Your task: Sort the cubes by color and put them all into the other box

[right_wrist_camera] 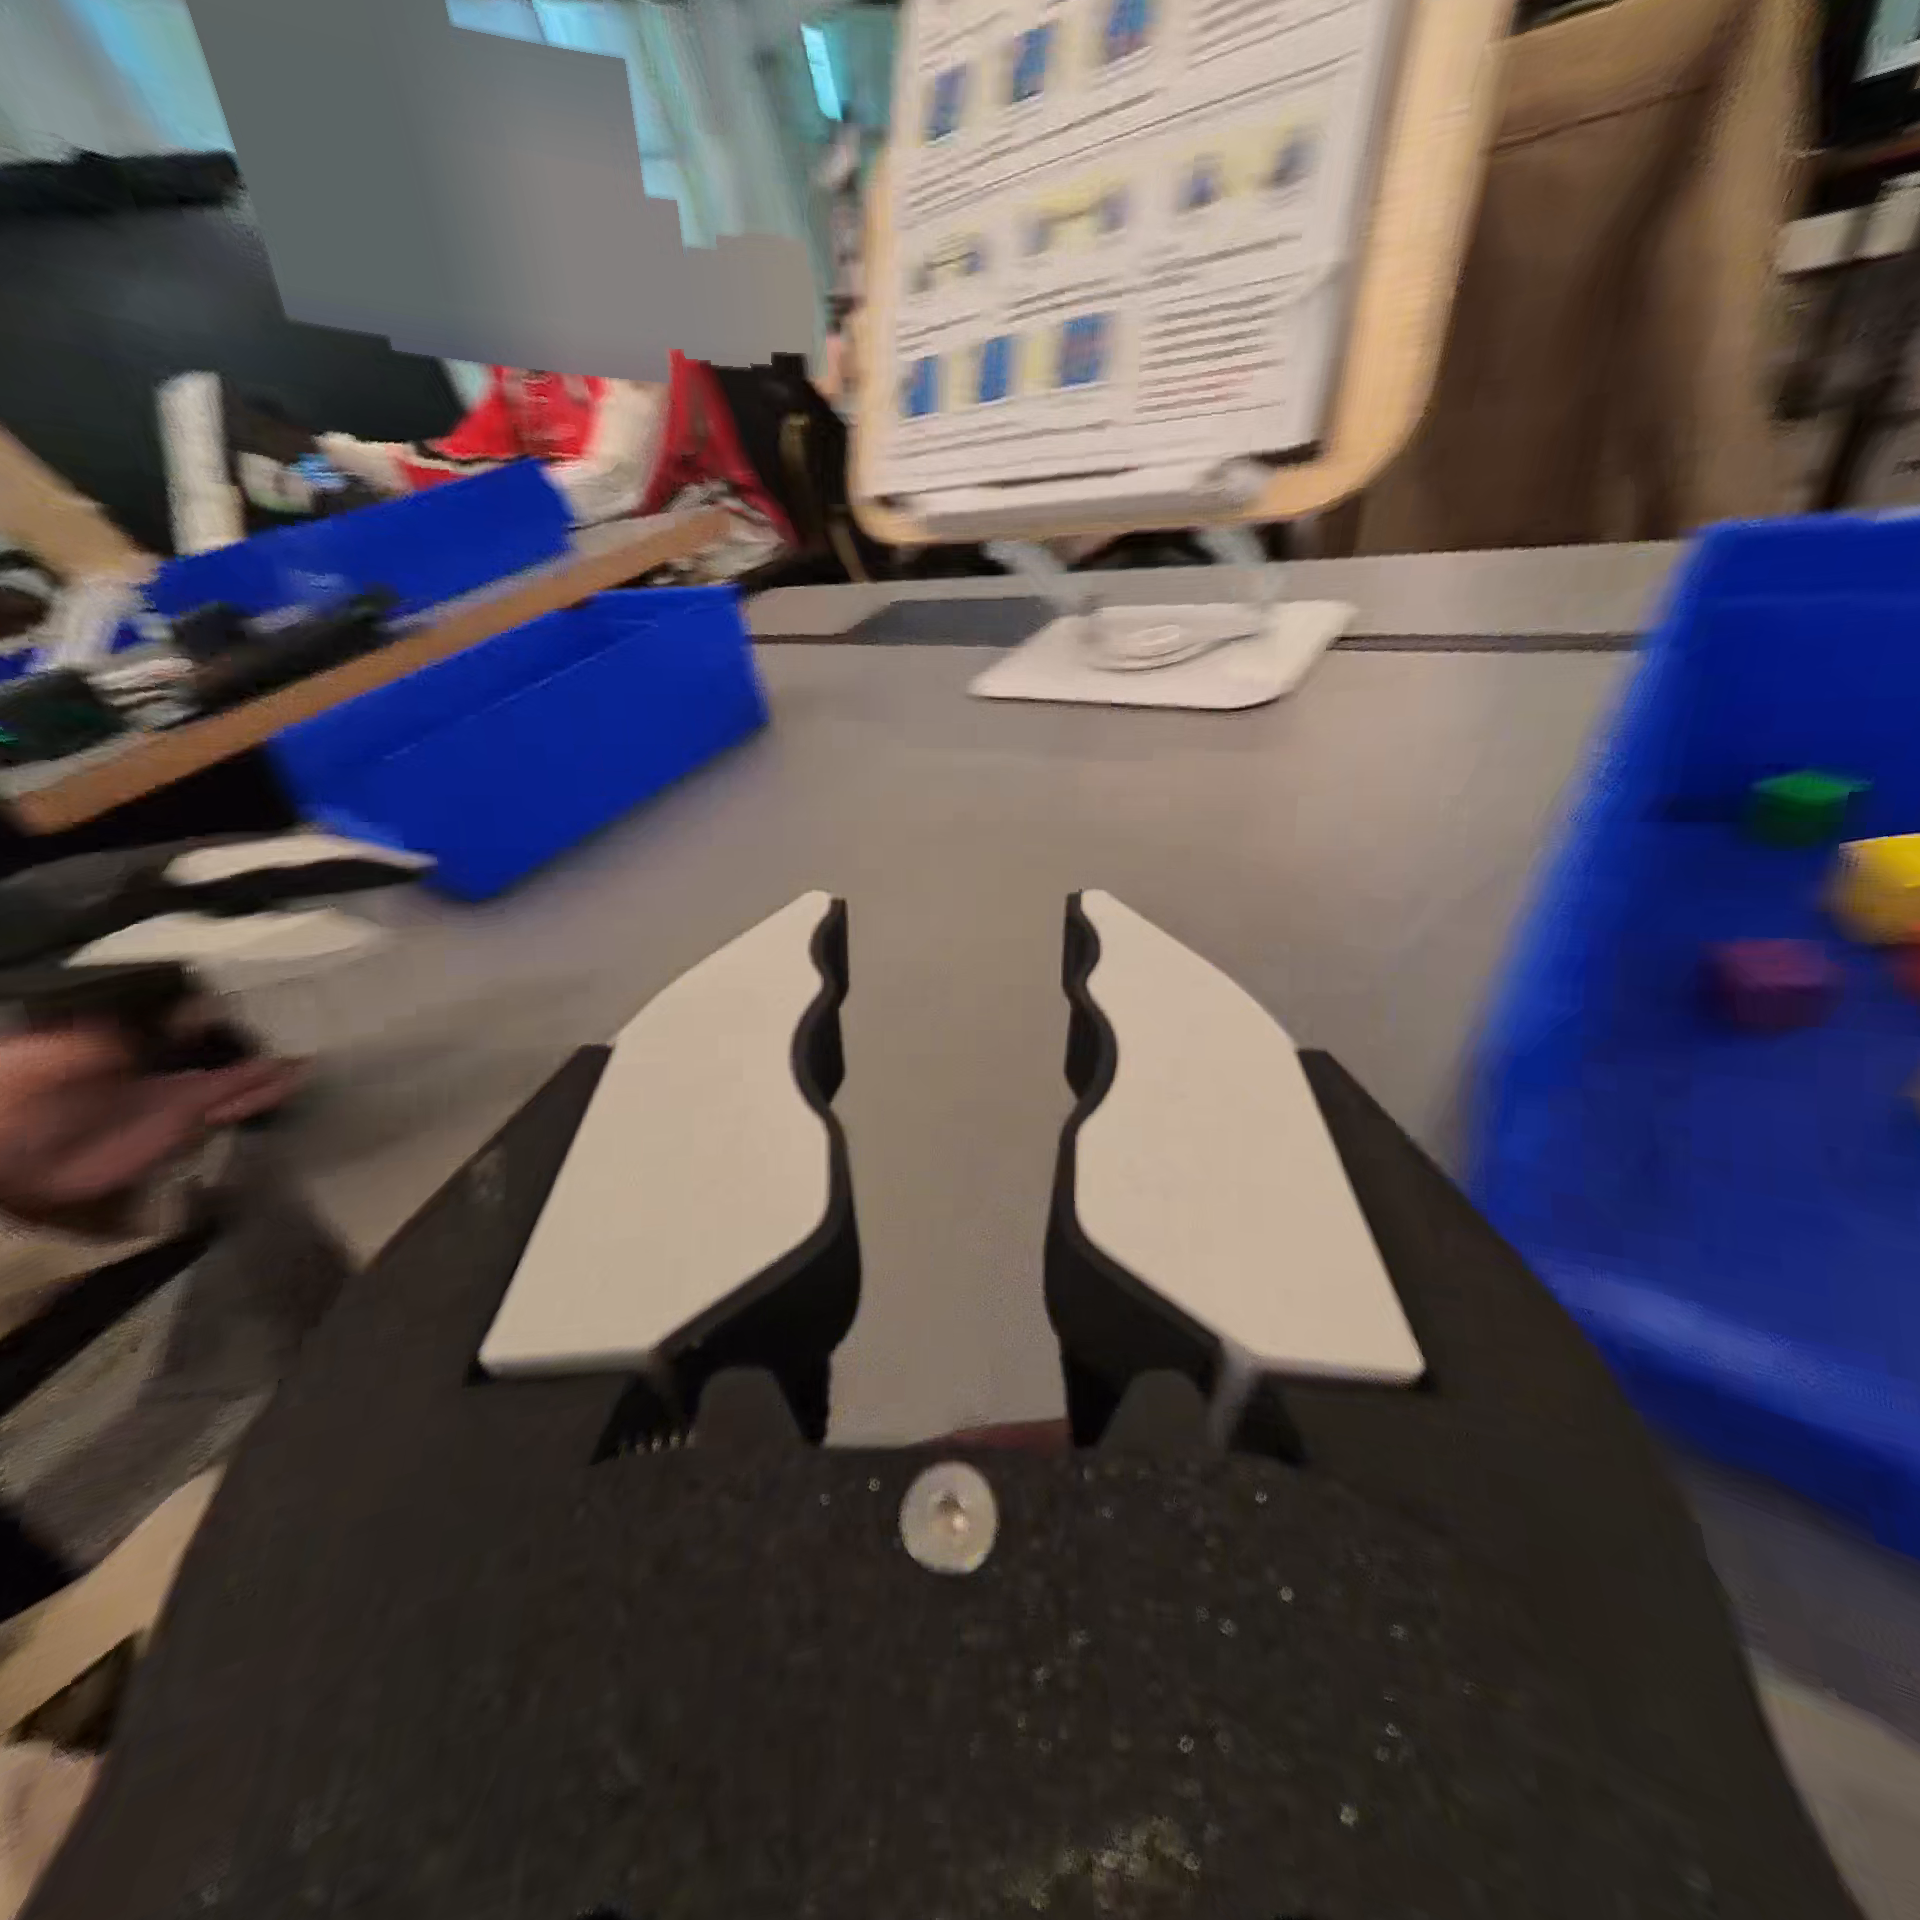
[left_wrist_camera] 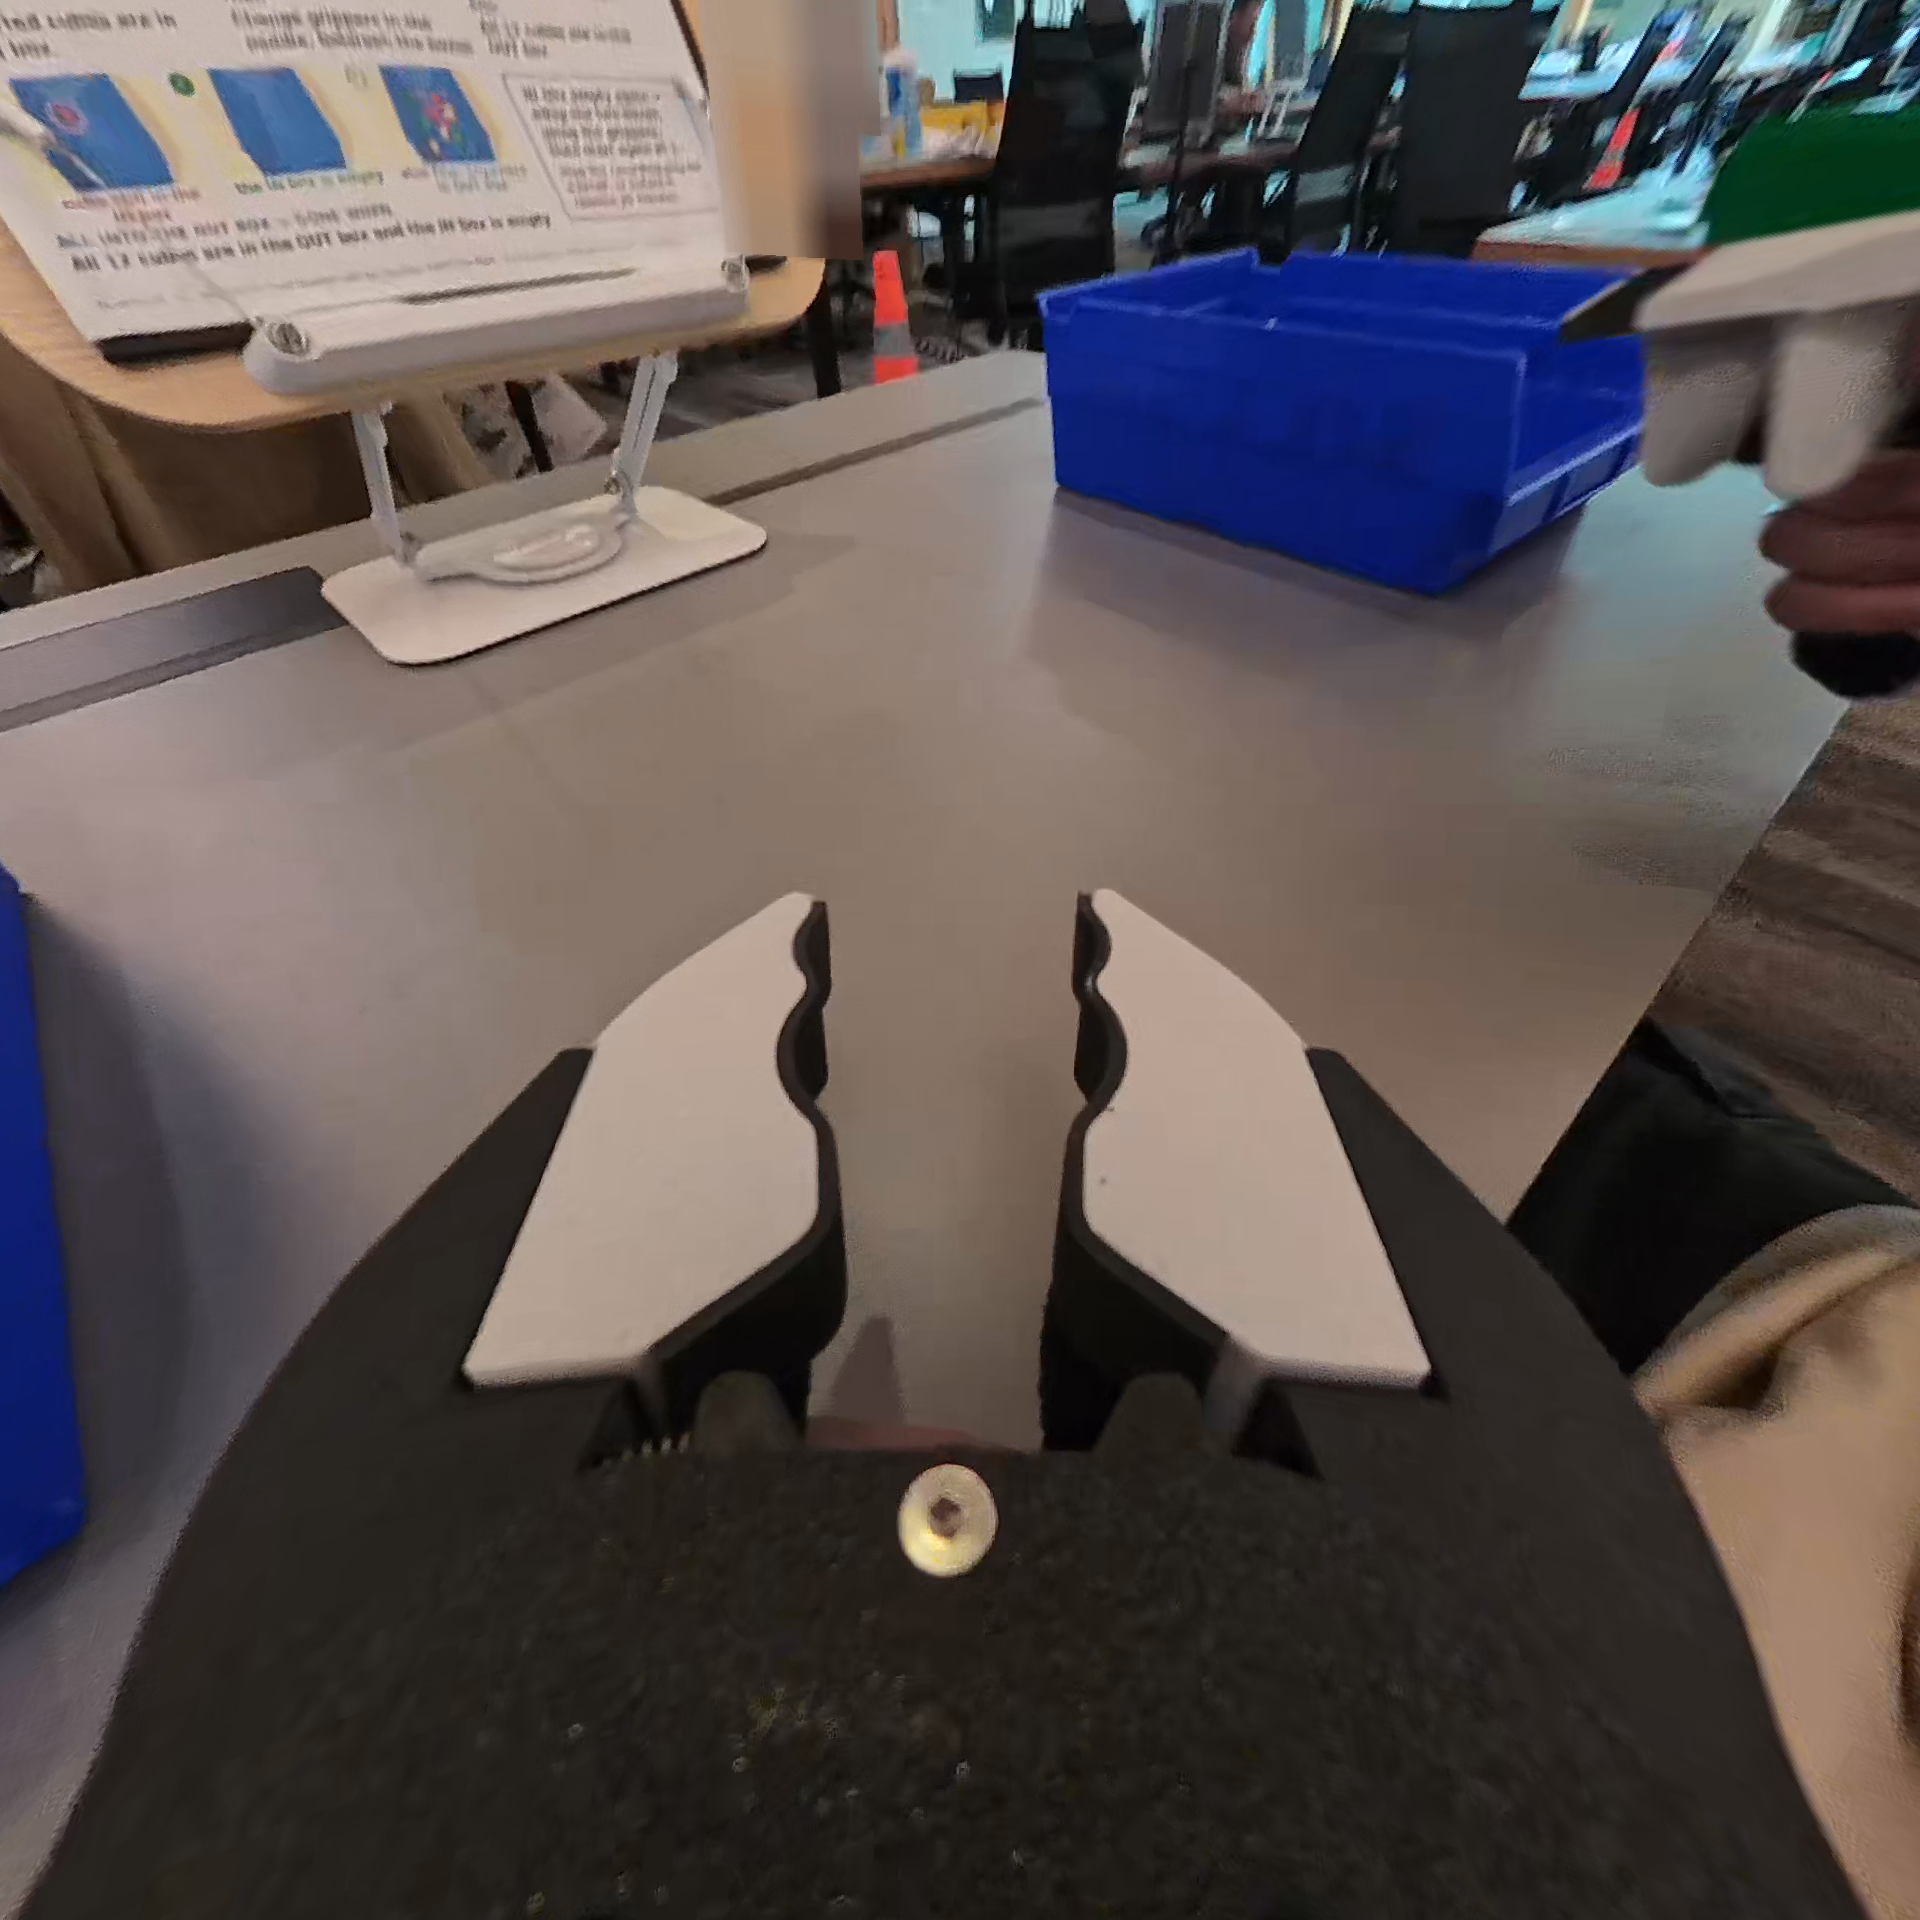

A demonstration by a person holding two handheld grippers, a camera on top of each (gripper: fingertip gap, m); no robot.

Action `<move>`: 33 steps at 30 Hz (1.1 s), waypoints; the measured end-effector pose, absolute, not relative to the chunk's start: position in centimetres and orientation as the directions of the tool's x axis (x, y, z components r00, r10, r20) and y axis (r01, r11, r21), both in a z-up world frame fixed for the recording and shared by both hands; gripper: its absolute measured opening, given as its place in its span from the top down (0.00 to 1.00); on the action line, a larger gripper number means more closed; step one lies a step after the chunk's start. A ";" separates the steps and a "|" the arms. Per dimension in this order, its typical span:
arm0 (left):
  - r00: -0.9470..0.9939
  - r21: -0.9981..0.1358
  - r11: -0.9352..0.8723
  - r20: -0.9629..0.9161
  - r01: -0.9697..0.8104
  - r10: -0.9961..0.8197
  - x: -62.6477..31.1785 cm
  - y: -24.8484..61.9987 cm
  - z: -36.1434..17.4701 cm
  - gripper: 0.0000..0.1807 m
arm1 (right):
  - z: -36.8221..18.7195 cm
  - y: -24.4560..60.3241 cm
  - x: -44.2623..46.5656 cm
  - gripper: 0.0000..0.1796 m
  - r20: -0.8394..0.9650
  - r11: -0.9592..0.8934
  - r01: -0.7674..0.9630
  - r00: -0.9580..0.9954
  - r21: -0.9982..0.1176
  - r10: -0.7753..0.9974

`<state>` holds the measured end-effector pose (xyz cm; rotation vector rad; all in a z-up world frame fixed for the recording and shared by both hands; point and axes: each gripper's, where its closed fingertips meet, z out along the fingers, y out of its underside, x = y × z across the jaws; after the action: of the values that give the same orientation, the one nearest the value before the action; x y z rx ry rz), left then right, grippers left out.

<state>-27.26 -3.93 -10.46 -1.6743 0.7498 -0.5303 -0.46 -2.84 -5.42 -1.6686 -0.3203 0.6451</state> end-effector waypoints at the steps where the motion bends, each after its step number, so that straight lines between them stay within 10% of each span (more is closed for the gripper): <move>1: 0.698 -0.964 -0.147 -0.050 -0.220 -0.714 -27.3 -3.8 -10.9 0.76 | -6.5 -4.1 -2.8 0.77 -0.235 -0.212 -0.134 0.782 -0.968 0.577; 15: 0.772 -0.943 -0.226 -0.049 -0.245 -0.634 -29.5 -1.8 -10.1 0.76 | -11.0 -7.1 -9.0 0.77 -0.312 -0.349 -0.080 0.661 -0.934 0.683; 21: 0.952 -0.944 -0.328 0.072 -0.031 -0.298 -42.3 7.2 -2.2 0.74 | -10.9 -7.3 -9.4 0.77 -0.329 -0.363 -0.083 0.640 -0.928 0.695; 25: 0.993 -0.858 -0.501 0.118 0.117 0.029 -50.6 16.7 -5.8 0.59 | -11.6 -7.5 -10.1 0.78 -0.345 -0.395 -0.060 0.617 -0.917 0.707; 33: 0.921 -0.623 -0.711 0.039 0.325 0.387 -56.3 25.8 -15.3 0.62 | -12.0 -7.9 -9.8 0.78 -0.337 -0.399 -0.039 0.613 -0.916 0.715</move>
<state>-56.27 25.85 -15.28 -2.4188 -0.5048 0.1234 -9.79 -7.92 -11.98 -1.8059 -0.5479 0.9129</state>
